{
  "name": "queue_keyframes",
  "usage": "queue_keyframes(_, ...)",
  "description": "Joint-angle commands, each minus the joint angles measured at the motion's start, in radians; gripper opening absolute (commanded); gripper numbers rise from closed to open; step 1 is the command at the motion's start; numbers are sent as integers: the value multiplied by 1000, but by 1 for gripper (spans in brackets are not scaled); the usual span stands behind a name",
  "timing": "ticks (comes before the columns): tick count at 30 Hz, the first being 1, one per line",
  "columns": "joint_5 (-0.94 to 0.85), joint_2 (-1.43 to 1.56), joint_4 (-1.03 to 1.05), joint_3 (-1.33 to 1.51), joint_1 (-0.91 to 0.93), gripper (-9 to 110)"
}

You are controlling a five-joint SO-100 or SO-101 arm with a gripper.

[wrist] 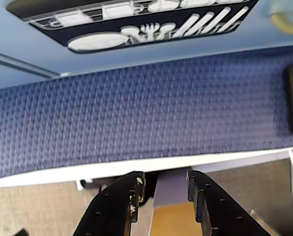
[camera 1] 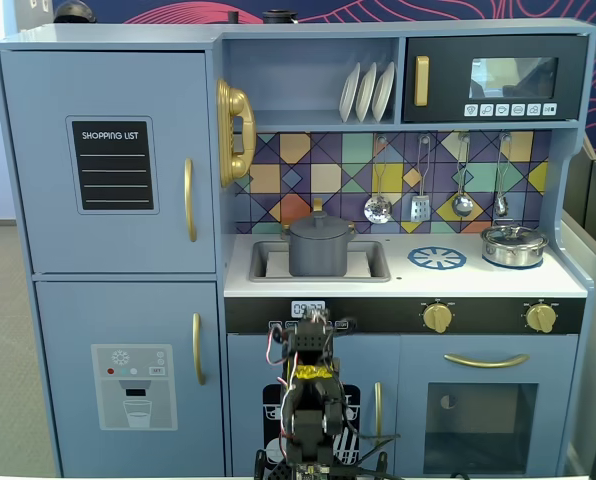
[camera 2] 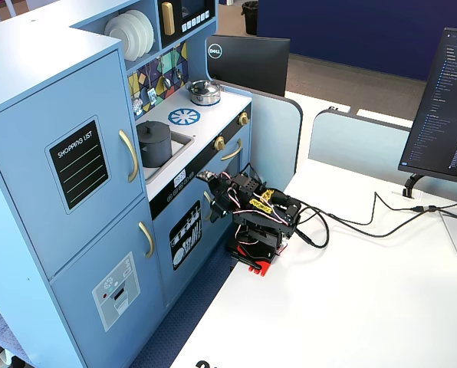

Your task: Take off the lid from the gray recipient and place it on the counter

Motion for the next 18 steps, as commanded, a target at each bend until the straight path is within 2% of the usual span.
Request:
queue_keyframes(1, -29, -94, -94, -295, -41, 0)
queue_keyframes(6, -123, -187, -270, -617, -43, 0)
queue_keyframes(9, -156, -233, -457, -686, -18, 0)
queue_keyframes(13, -172, -288, -597, -723, 21, 0)
queue_keyframes(18, -133, -354, -750, -724, 63, 15)
